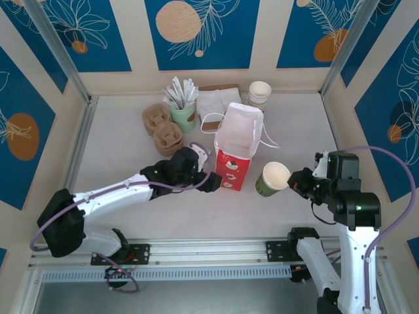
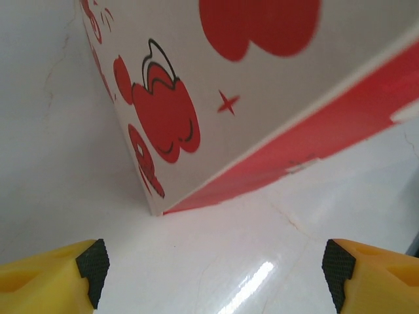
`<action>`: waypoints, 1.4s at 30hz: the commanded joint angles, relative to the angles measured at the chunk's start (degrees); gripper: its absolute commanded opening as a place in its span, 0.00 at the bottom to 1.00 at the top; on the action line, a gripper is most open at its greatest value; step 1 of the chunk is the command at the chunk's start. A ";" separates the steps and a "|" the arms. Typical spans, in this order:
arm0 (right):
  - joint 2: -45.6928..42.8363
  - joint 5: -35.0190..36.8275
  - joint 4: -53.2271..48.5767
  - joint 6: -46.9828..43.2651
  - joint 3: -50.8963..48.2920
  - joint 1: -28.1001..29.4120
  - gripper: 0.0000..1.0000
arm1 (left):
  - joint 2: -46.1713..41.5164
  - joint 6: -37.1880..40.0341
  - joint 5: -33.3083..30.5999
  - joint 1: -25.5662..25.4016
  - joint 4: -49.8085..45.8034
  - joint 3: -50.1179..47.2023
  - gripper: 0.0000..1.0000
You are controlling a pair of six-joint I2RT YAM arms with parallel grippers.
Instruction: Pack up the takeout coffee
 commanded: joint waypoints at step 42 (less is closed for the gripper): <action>13.84 43.51 38.04 23.61 -19.45 66.67 0.00 | -4.61 -3.99 -13.52 1.37 -10.00 6.48 0.87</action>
